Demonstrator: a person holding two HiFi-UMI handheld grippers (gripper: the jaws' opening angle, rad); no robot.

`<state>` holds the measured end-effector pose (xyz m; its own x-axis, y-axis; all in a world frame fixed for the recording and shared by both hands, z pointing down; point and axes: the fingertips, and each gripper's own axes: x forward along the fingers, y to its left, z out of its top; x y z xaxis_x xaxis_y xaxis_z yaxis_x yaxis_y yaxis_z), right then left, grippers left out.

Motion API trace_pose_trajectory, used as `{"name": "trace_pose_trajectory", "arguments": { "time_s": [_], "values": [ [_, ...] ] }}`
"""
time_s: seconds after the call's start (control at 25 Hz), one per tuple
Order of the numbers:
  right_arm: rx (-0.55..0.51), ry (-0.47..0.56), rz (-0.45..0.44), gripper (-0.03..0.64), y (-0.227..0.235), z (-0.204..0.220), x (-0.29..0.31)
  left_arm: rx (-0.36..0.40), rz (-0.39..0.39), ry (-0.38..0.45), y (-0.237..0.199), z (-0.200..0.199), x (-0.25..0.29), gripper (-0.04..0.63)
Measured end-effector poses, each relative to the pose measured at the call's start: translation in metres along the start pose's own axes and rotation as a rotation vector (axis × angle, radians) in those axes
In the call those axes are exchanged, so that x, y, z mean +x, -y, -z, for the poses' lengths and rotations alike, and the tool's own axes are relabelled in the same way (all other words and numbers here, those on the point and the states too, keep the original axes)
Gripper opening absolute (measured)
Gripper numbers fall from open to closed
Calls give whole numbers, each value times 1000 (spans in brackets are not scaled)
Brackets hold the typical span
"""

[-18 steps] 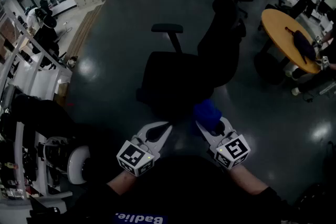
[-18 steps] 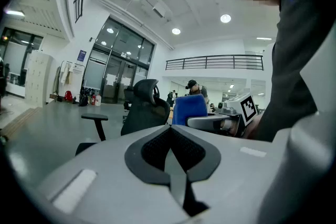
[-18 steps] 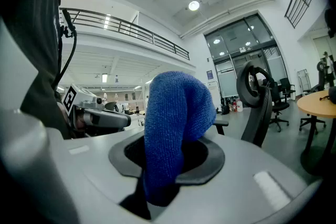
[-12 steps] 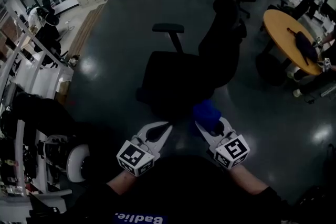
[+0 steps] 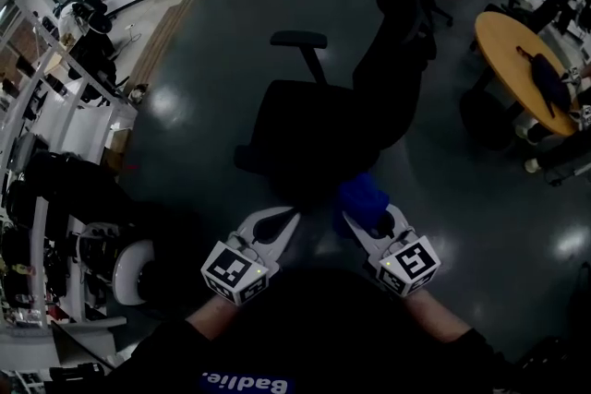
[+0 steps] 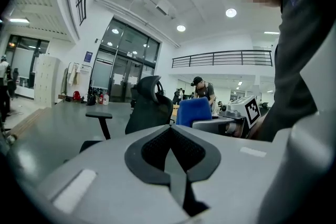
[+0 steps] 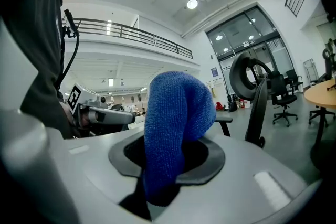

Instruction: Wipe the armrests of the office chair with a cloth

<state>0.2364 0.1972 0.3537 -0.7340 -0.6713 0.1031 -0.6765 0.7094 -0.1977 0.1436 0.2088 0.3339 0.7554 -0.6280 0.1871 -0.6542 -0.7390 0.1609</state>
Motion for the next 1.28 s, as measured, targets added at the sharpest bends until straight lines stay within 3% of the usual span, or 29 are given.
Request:
{"name": "trace_pose_trajectory", "arguments": {
  "time_s": [0.28,0.56,0.72,0.92,1.28],
  "values": [
    [33,-21,-32,132,16,12,-5,-10,-31,-29,5,4,16,18],
    [38,-16,-41,132,28,10,13,7,-41,-23,-16,-4,27,18],
    [15,-30,-41,132,36,9,48,-4,-39,4,-60,-9,36,18],
    [-4,-59,25,132,63,8,105,19,9,24,-133,-24,61,18],
    [30,-76,218,132,121,-21,234,110,159,26,-282,-60,103,18]
  ]
}}
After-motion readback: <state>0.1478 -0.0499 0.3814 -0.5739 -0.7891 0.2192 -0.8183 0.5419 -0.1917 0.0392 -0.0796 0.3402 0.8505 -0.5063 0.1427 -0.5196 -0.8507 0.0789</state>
